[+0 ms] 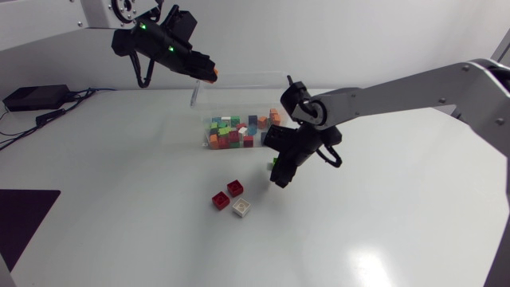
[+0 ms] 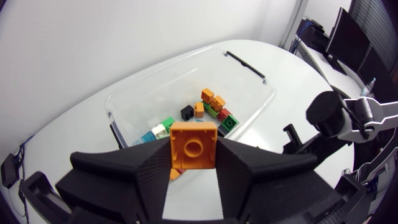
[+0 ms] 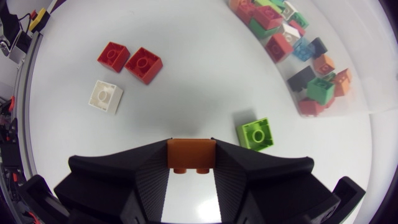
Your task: Place the duplo bricks in the container
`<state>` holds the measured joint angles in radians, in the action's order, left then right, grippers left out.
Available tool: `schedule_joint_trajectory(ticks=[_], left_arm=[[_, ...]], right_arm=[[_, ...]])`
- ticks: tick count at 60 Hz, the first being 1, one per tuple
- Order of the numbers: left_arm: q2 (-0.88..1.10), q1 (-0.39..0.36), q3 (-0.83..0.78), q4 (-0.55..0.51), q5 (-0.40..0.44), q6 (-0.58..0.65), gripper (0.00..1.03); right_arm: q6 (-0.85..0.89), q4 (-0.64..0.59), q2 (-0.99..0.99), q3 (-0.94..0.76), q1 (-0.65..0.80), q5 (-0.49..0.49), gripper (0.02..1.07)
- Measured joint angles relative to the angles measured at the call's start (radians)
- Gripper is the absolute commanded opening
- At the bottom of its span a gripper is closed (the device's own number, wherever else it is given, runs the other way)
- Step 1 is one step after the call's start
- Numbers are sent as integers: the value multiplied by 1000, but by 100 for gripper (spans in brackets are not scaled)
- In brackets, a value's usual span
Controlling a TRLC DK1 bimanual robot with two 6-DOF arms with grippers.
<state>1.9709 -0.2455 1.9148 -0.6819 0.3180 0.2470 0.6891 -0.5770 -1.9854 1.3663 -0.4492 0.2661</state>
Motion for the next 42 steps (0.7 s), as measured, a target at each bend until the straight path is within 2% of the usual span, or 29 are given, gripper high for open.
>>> schedule_joint_trajectory(ticks=[13,15,17,18,19,20,35,42], left_arm=[[51,-11,11,165,-1,-50,40],[65,-11,25,180,-3,-57,54],[82,-13,42,189,-9,-63,74],[92,-13,51,195,-9,-64,79],[98,-13,57,197,-12,-64,94],[107,-13,62,203,-13,-65,100],[130,-13,61,238,-63,-65,99],[68,-5,-10,238,-66,-64,99]], right_arm=[[-7,-29,122,5,19,22,26],[-8,-33,130,11,19,23,26],[-10,-35,137,23,19,23,26],[-12,-37,140,27,19,23,26],[-12,-37,142,32,19,24,26],[-16,-38,145,40,19,26,26],[-83,-44,163,164,24,31,26],[-128,-19,162,240,32,38,26]])
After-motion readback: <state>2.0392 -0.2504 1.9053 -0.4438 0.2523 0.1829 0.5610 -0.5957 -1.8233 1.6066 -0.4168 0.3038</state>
